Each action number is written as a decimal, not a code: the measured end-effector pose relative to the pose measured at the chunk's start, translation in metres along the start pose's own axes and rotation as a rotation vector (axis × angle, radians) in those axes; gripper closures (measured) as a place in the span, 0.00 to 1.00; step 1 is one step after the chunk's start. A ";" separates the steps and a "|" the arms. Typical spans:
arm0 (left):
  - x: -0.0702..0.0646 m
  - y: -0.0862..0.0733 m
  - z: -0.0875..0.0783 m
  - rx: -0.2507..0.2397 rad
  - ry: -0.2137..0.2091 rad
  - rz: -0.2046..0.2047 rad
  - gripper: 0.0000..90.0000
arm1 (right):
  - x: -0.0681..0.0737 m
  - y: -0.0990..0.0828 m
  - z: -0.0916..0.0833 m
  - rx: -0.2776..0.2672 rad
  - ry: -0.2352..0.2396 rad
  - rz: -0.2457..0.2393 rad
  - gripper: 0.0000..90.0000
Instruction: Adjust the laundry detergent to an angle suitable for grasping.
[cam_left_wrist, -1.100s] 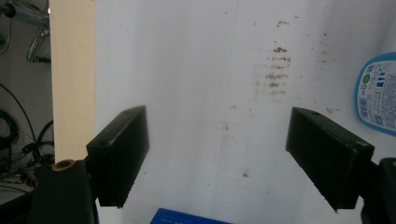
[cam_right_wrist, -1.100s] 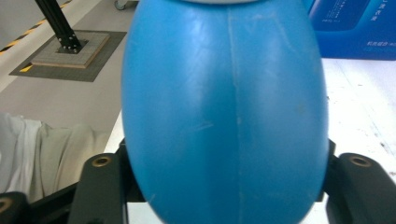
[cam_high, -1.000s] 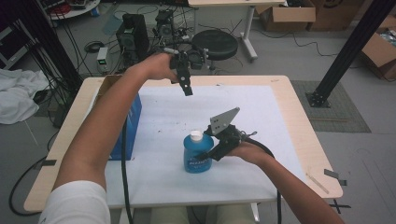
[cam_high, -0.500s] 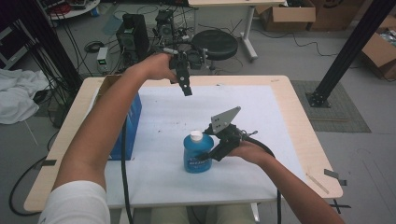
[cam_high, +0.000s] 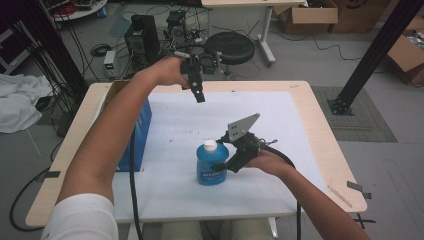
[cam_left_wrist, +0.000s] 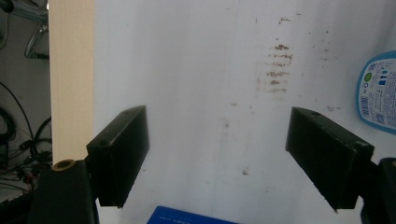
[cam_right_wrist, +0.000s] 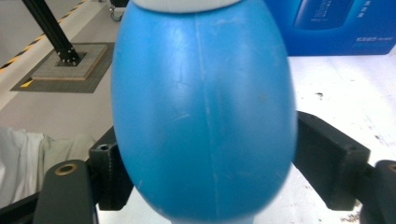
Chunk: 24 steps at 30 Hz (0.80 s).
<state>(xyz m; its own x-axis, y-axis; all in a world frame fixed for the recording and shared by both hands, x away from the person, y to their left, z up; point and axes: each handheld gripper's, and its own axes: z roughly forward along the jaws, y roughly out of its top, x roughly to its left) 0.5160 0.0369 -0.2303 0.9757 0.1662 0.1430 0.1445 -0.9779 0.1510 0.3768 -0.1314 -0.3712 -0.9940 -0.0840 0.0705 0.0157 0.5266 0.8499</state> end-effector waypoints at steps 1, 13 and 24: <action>0.000 0.000 0.000 0.000 0.000 -0.001 0.25 | 0.000 0.000 -0.001 0.000 -0.003 0.006 0.24; 0.000 -0.001 0.000 0.001 0.001 -0.005 0.25 | 0.000 0.001 -0.011 0.000 -0.020 0.007 0.17; 0.001 -0.003 0.000 0.001 0.002 -0.007 0.25 | -0.002 0.003 -0.028 0.033 -0.036 0.019 0.17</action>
<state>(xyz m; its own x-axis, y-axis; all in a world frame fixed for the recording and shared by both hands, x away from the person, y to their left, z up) 0.5169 0.0397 -0.2302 0.9743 0.1735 0.1440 0.1517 -0.9768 0.1510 0.3814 -0.1530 -0.3544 -0.9968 -0.0437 0.0671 0.0316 0.5557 0.8308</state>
